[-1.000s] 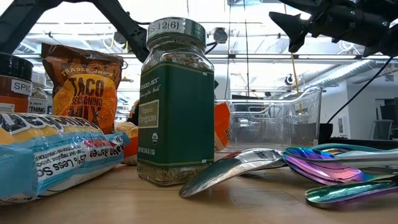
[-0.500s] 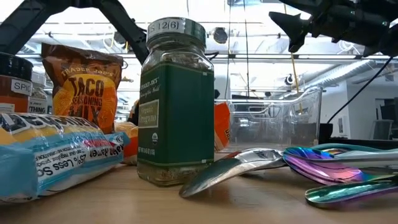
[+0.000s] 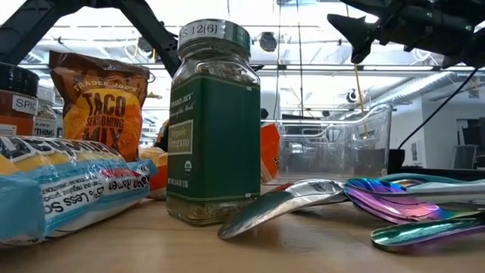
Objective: Pick & Place Food Item
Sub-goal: Put the green noodle pack into the left transparent bin, then put the yellow noodle pack into the left transparent bin, then put the orange noodle pack into the left transparent bin
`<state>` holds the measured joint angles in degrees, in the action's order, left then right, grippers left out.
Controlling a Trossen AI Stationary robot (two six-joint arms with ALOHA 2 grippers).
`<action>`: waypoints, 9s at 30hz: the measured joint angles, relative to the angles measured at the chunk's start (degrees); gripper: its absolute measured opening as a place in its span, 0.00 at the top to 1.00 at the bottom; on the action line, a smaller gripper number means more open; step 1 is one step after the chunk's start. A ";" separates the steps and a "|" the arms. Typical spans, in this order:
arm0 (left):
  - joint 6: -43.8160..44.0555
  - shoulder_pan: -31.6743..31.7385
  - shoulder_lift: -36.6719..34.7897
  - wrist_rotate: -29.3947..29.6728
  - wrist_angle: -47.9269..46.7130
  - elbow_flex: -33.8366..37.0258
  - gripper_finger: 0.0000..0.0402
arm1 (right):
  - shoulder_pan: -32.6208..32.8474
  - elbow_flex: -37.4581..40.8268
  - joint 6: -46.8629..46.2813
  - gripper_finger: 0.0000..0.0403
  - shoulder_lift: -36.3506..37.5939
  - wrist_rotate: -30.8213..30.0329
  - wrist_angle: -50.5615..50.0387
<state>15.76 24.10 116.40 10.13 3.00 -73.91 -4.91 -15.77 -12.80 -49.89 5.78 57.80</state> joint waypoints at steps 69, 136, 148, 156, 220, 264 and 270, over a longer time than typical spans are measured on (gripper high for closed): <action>39.95 -28.57 -38.40 10.38 -33.02 34.38 0.53 | -0.02 0.00 1.39 0.51 0.02 1.79 -2.53; 40.27 -21.50 -35.12 9.32 -30.07 33.15 0.97 | -0.04 0.00 2.57 0.51 0.02 1.53 -2.93; 30.41 -20.07 -35.06 13.41 -38.93 17.95 0.98 | -0.04 0.00 2.56 0.51 0.01 1.49 -2.84; 26.19 -18.92 -35.08 24.95 -43.64 4.37 0.98 | -0.04 0.00 1.62 0.51 0.02 1.49 -2.74; 27.13 2.53 -6.75 13.64 4.19 2.69 0.66 | 0.00 0.01 0.20 0.51 0.00 1.77 -2.92; 12.74 3.25 -14.18 2.25 -13.64 2.71 0.77 | 0.02 0.02 -0.04 0.51 0.00 1.57 -3.00; 7.63 1.31 -22.22 -0.08 -14.24 2.71 0.77 | 0.02 0.02 -0.04 0.51 0.00 1.74 -3.50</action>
<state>23.39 25.41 94.18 10.05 -11.24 -71.20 -4.89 -15.75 -12.84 -49.89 7.52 54.30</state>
